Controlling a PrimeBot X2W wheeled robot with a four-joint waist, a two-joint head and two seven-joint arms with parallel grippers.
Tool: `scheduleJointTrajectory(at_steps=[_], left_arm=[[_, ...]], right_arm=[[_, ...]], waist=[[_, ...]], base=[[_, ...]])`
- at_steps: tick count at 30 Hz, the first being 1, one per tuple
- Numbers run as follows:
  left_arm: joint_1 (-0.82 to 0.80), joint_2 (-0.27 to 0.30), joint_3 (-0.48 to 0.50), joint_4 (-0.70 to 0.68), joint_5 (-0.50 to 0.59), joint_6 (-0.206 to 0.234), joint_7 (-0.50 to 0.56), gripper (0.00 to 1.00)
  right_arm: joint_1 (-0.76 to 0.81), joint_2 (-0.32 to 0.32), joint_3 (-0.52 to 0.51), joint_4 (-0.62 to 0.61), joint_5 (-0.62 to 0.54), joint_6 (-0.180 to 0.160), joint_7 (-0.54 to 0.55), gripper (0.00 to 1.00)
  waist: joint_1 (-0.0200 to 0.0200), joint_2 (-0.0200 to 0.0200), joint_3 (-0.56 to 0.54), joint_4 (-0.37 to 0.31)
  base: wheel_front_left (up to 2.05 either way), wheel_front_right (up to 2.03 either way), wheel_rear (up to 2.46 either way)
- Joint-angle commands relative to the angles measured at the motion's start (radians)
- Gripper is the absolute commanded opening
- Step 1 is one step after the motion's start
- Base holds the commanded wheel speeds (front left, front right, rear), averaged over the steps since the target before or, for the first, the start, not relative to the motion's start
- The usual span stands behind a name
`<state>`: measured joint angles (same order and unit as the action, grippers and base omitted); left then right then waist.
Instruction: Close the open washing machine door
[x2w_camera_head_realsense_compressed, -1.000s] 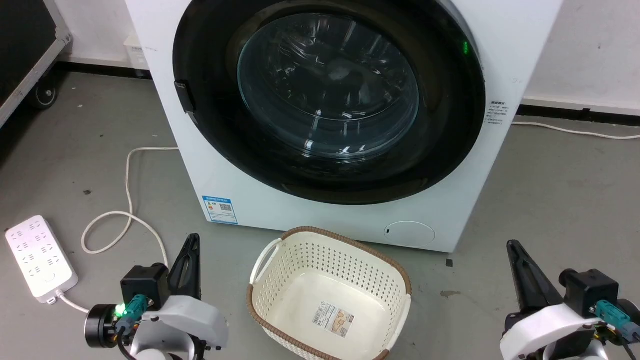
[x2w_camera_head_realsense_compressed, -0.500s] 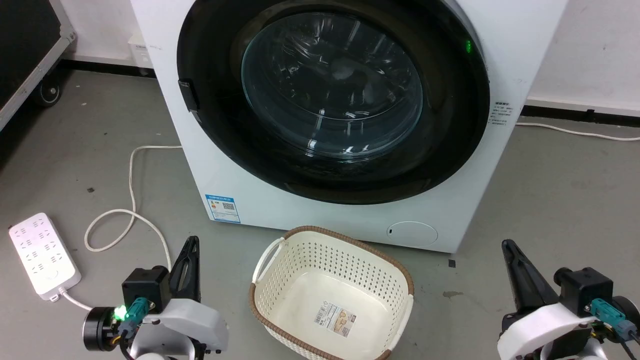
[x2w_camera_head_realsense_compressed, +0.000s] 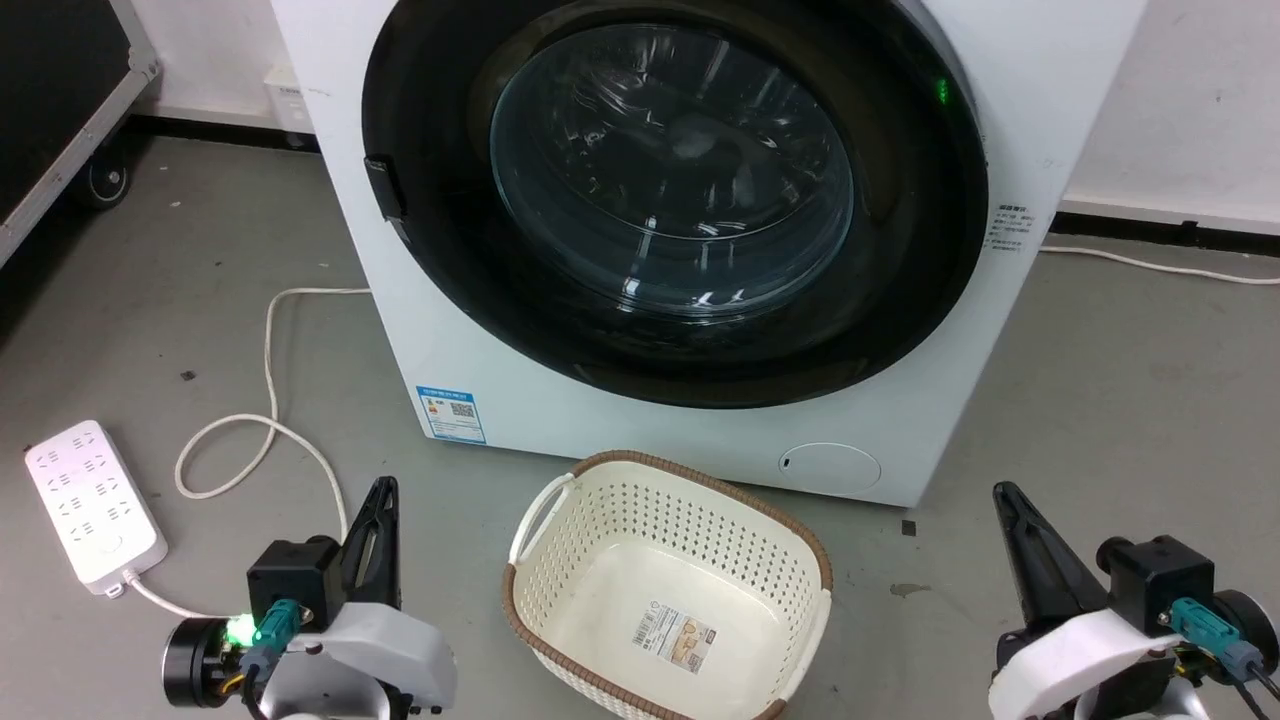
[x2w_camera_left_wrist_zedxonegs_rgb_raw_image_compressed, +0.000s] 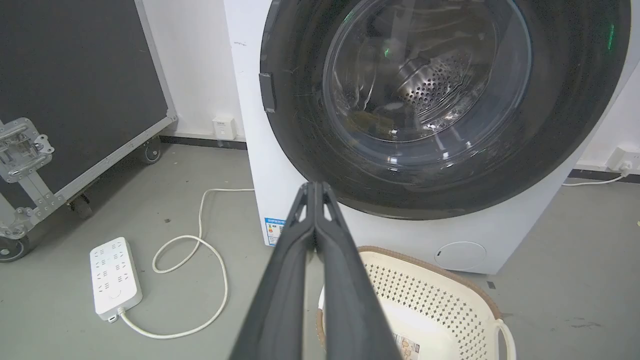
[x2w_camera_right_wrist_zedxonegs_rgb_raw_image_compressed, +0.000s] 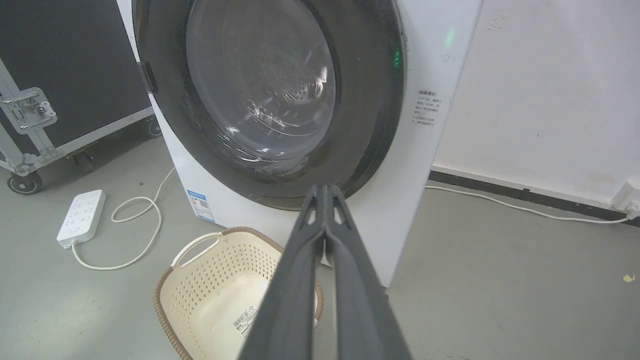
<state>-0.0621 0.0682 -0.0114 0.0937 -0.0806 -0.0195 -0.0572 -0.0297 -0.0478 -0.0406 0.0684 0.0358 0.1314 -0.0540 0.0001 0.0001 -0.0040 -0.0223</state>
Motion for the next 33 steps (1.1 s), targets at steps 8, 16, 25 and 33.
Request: scheduleJointTrajectory(at_steps=[8,16,25,33], left_arm=[[0.024,-0.008,0.006,-0.026,0.025,0.009,0.015,0.0],[0.034,-0.011,0.007,-0.044,0.04,0.012,0.026,0.0],[0.046,-0.014,0.009,-0.064,0.057,0.015,0.039,0.0],[0.055,-0.016,0.01,-0.08,0.07,0.017,0.049,0.0]], right_arm=[[0.017,-0.002,0.011,-0.021,-0.013,-0.001,0.013,0.0],[0.021,-0.002,0.019,-0.034,-0.019,-0.001,0.024,0.0],[0.024,-0.002,0.028,-0.048,-0.026,-0.001,0.036,0.0],[0.027,-0.002,0.035,-0.059,-0.031,-0.001,0.046,0.0]], waist=[[-0.0001,-0.0001,0.001,0.005],[-0.0001,-0.0001,0.002,0.01],[-0.0001,-0.0001,0.003,0.015],[-0.0001,-0.0001,0.003,0.019]], base=[[0.0,0.0,0.0],[0.0,0.0,0.0],[0.0,0.0,0.0],[0.0,0.0,0.0]])
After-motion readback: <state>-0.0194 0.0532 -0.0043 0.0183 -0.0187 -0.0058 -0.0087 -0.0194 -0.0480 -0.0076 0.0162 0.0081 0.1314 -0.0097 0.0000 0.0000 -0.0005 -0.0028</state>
